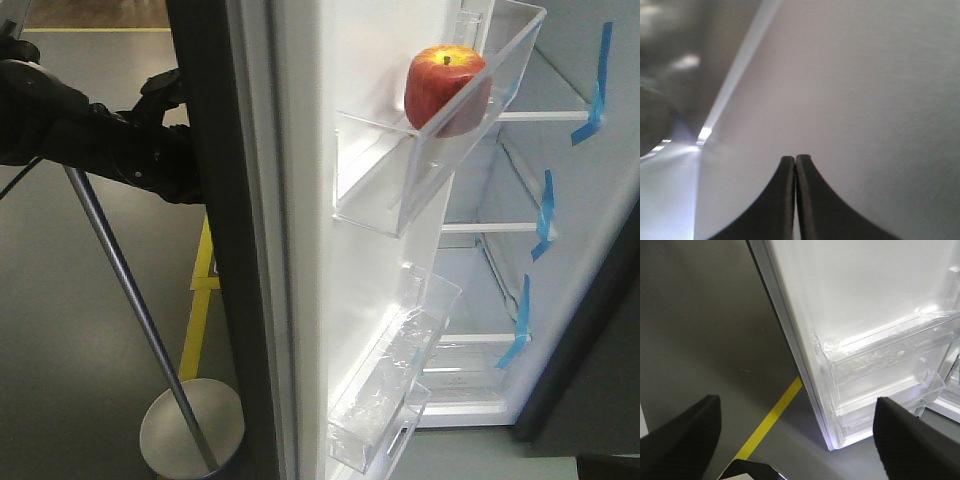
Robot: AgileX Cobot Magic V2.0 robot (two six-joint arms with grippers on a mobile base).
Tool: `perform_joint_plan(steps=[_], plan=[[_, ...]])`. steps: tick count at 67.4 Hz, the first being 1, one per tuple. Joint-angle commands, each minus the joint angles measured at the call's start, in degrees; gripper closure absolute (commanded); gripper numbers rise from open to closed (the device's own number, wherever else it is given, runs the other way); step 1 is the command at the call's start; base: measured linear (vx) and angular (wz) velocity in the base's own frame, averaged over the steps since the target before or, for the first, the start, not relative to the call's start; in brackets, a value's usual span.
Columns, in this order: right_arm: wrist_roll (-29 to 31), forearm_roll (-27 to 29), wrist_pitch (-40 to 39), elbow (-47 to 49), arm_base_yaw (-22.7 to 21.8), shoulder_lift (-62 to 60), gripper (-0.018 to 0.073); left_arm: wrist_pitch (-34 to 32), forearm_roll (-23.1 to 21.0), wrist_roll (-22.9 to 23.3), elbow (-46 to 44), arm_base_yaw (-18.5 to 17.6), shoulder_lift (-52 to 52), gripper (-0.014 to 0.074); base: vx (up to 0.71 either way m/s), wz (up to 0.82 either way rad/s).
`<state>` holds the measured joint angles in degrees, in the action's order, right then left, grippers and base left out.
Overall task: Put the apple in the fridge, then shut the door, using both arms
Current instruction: 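Push the outer face of the fridge door closed with the left gripper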
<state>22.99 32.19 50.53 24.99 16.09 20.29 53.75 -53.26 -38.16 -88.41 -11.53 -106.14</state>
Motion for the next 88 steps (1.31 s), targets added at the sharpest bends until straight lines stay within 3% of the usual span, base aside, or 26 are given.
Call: perform_joint_plan(steps=[1, 8, 43, 54, 73, 80, 88], plan=[[-0.2, 1.4, -3.0, 1.4, -0.1, 0.4, -0.0031, -0.3, -3.7, -0.2, -1.9, -2.1, 2.8, 0.0603, 0.00, 0.00], [-0.2, 1.4, -3.0, 1.4, -0.1, 0.4, -0.0031, -0.4, -5.3, -1.5, -1.9, -4.3, 2.8, 0.0603, 0.00, 0.00], [-0.2, 1.4, -3.0, 1.4, -0.1, 0.4, -0.0031, -4.5, -23.4, -15.8, -1.9, -16.9, 2.6, 0.0603, 0.00, 0.00], [-0.2, 1.4, -3.0, 1.4, -0.1, 0.4, -0.0031, -6.2, -26.1, -20.5, -1.9, -20.9, 1.6, 0.0603, 0.00, 0.00], [-0.2, 1.4, -3.0, 1.4, -0.1, 0.4, -0.0031, -5.7, -23.8, -21.1, -1.9, -22.1, 1.9, 0.0603, 0.00, 0.00], [-0.2, 1.4, -3.0, 1.4, -0.1, 0.4, -0.0031, -7.4, -16.6, -18.6, -1.9, -22.1, 3.4, 0.0603, 0.00, 0.00], [-0.2, 1.4, -3.0, 1.4, -0.1, 0.4, -0.0031, -8.9, -4.0, -7.9, -1.3, -22.1, 6.7, 0.0603, 0.00, 0.00]])
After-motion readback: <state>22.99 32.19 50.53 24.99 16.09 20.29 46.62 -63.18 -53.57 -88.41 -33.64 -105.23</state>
